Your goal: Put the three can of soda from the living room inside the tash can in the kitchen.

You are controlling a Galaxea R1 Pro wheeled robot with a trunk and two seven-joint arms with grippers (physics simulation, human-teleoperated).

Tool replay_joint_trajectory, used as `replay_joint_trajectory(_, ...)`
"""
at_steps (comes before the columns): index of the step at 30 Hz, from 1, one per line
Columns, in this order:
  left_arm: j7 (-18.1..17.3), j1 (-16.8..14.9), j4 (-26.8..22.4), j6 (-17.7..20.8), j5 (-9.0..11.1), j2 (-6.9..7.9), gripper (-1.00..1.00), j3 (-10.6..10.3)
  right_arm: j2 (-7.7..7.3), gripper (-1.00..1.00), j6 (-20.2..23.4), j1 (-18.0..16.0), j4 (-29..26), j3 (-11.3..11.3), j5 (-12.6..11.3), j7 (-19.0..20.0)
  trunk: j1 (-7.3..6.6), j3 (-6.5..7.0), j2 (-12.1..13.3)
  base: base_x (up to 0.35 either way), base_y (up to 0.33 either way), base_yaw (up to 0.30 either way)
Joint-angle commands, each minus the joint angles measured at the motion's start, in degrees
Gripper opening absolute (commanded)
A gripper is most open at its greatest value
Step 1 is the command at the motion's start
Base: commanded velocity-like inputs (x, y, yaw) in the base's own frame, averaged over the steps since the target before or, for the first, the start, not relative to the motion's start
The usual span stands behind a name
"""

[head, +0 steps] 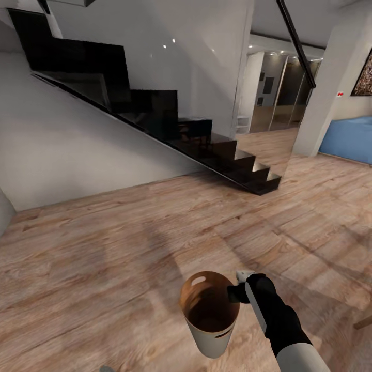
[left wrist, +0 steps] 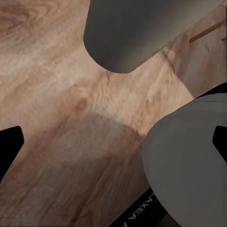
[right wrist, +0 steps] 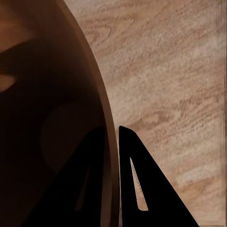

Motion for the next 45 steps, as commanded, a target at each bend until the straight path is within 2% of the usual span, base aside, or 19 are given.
replay_joint_trajectory(1,0.0,0.0,0.0,0.0,0.0,0.0,1.0,0.0,0.01,-1.0,0.0,0.0,0.0,0.0,-1.1,0.3,0.0,0.01,0.0,0.154,0.0,-0.212)
replay_joint_trajectory(18,0.0,0.0,0.0,0.0,0.0,0.0,1.0,0.0,0.01,-1.0,0.0,0.0,0.1,0.0,-1.2,0.3,0.0,0.01,0.0,0.312,0.0,-0.074)
replay_joint_trajectory(36,0.0,0.0,0.0,0.0,0.0,0.08,1.0,0.0,0.01,-1.0,0.0,0.0,0.1,0.0,-1.2,0.3,0.0,0.01,0.0,0.039,0.0,-0.258)
replay_joint_trajectory(45,0.0,0.0,0.0,0.0,0.0,0.09,1.0,0.0,0.01,-1.0,0.0,0.0,0.1,0.1,-1.2,0.3,0.0,0.01,0.0,0.273,0.0,-0.13)
